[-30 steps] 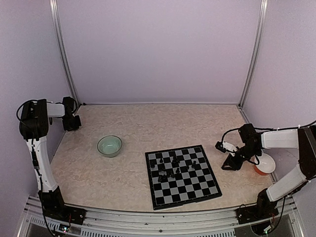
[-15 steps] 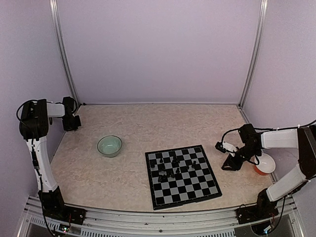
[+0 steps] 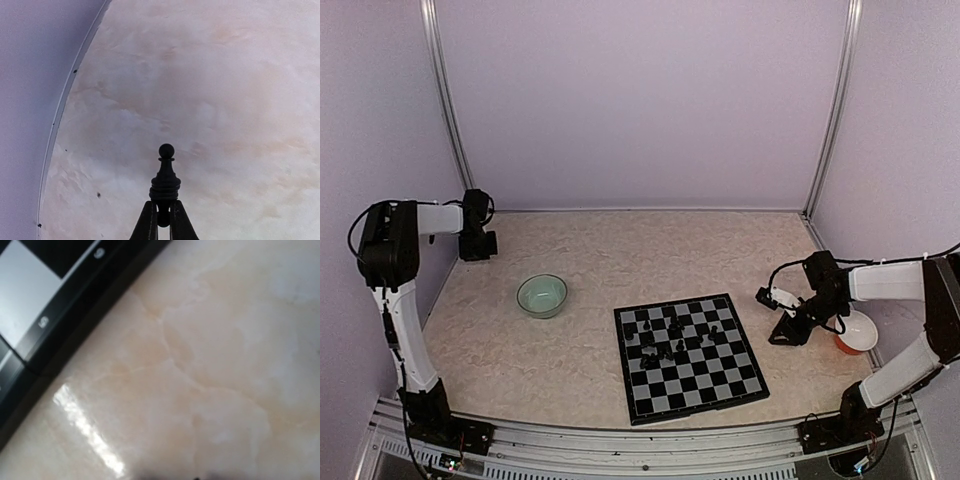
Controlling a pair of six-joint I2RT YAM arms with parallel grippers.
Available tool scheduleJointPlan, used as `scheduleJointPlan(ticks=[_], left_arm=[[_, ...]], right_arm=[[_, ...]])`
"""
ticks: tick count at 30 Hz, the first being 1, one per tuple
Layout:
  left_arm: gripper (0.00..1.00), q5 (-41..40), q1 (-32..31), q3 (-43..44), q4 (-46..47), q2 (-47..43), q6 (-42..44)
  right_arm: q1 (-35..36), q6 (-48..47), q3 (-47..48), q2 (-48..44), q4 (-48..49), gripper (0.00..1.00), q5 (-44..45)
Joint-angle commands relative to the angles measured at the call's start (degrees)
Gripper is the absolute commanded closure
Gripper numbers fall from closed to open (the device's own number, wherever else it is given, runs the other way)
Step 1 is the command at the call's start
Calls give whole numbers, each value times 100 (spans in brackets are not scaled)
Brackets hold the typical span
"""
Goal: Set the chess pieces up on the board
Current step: Pick up the chess pile at the corner of the board, then pick up the pawn from the chess pile.
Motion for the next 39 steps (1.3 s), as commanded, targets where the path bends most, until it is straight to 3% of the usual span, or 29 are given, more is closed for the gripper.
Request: scheduleJointPlan(ticks=[1, 7, 15, 19, 22, 26, 29, 36, 39], left_arm=[[100, -52, -674, -267, -82, -1281, 261], [100, 86, -2185, -892, -34, -2908, 610], [100, 670, -4689, -2521, 1160, -4433, 589], [100, 787, -5803, -3421, 2211, -4741, 377], [100, 789, -6433, -3895, 2882, -4806, 145], [100, 369, -7063, -4029, 3294, -4659, -30], [100, 271, -7397, -4077, 3758, -4469, -26], [100, 212, -7571, -3670, 4121, -3754, 12], [100, 136, -7572, -3461, 4110, -3517, 7]], right_arm=[[-95, -15, 25, -199, -104, 72, -120], [-106, -62, 117, -578, -124, 72, -183], [-75, 13, 1267, -1394, -996, 66, -2023], [399, 397, 1589, -1537, -883, 57, -2376], [1097, 647, 1681, -1488, -796, 55, -2525], [1537, 673, 1837, -1148, -822, 57, -3255], [1821, 885, 2175, -728, -766, 59, -3302], [2283, 1142, 2851, -64, -927, 58, -4044], [2591, 1140, 2976, 21, -1044, 56, -3940]])
